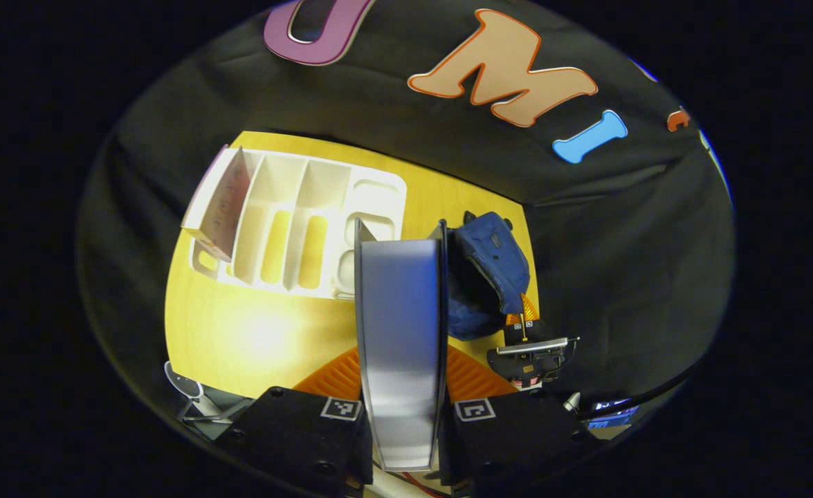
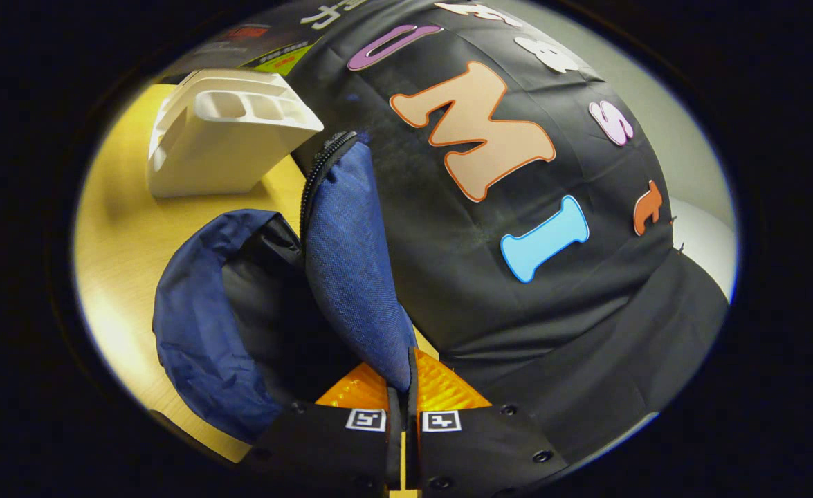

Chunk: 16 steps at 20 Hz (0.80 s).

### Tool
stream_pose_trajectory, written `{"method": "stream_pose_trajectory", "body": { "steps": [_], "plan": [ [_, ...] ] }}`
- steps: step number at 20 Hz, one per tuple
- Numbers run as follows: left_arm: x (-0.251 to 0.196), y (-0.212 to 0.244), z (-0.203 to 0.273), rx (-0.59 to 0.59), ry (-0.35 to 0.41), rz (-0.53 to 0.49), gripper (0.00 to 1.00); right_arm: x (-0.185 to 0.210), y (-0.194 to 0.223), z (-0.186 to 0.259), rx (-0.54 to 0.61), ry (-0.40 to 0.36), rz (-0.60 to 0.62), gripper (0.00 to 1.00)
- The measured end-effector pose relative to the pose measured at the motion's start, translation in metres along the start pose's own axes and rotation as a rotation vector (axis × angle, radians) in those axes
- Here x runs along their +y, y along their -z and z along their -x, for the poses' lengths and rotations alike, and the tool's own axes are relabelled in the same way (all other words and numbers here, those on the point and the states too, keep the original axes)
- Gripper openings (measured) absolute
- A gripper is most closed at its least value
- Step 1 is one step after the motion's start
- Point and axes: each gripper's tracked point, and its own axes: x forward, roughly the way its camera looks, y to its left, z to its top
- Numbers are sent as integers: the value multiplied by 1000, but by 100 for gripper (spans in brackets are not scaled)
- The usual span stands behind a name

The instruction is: Open the schoolbag, grab two books from the bookshelf and put them into the schoolbag.

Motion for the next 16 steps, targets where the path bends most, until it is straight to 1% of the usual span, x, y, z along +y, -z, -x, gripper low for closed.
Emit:
{"method": "stream_pose_trajectory", "body": {
  "steps": [2,3,7,9,12,13,16],
  "plan": [
    [-6,5,-22,-5,25,-12,35,1,1,0,0,1,-14,3],
    [-12,8,-33,-8,50,-6,35,1,1,0,1,-1,-16,3],
    [-36,7,-81,-40,168,27,34,-1,1,2,1,-5,-22,3],
    [-43,5,-106,-63,214,43,35,-3,2,3,6,0,-46,3],
    [-50,11,-136,-84,302,97,35,-7,2,3,13,10,-83,3],
    [-50,14,-145,-92,315,95,34,-10,2,3,15,13,-90,3],
    [-47,14,-177,-138,323,65,34,-14,0,2,17,18,-105,3]
  ]
}}
